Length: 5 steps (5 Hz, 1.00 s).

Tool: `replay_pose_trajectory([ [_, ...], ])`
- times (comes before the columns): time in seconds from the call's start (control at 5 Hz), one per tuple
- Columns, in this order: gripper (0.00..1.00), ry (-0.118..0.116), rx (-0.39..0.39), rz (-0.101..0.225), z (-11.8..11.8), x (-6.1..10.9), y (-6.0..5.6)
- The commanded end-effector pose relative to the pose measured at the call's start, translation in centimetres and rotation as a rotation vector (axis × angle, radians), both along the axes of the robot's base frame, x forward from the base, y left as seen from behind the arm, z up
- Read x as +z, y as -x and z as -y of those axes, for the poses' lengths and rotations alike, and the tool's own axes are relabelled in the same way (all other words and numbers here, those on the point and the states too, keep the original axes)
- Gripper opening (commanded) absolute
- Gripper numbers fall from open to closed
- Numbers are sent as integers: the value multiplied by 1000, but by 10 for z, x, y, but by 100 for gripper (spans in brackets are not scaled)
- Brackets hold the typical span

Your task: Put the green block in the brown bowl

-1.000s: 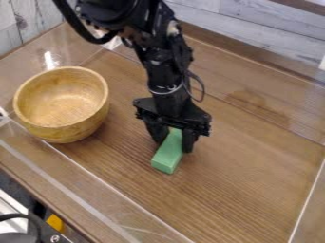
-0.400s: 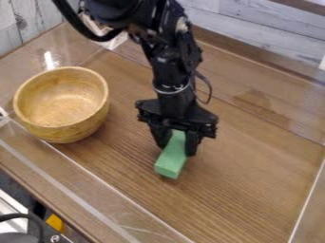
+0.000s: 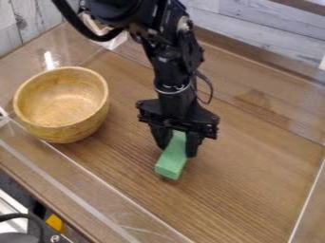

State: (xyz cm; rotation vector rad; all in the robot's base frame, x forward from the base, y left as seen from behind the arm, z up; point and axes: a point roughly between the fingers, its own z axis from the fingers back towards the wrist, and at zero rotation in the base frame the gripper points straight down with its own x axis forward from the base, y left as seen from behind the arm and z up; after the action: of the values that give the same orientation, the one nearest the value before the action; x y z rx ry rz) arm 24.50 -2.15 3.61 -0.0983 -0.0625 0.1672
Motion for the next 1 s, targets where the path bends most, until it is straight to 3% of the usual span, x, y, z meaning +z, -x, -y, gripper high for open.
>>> replay_pose_trajectory([
  [0.0, 0, 0, 21, 36, 7, 16, 0],
  [0.2, 0, 0, 47, 32, 13, 24, 8],
  [0.6, 0, -1, 137, 33, -16, 43, 19],
  [0.8, 0, 3, 132, 48, -39, 56, 16],
])
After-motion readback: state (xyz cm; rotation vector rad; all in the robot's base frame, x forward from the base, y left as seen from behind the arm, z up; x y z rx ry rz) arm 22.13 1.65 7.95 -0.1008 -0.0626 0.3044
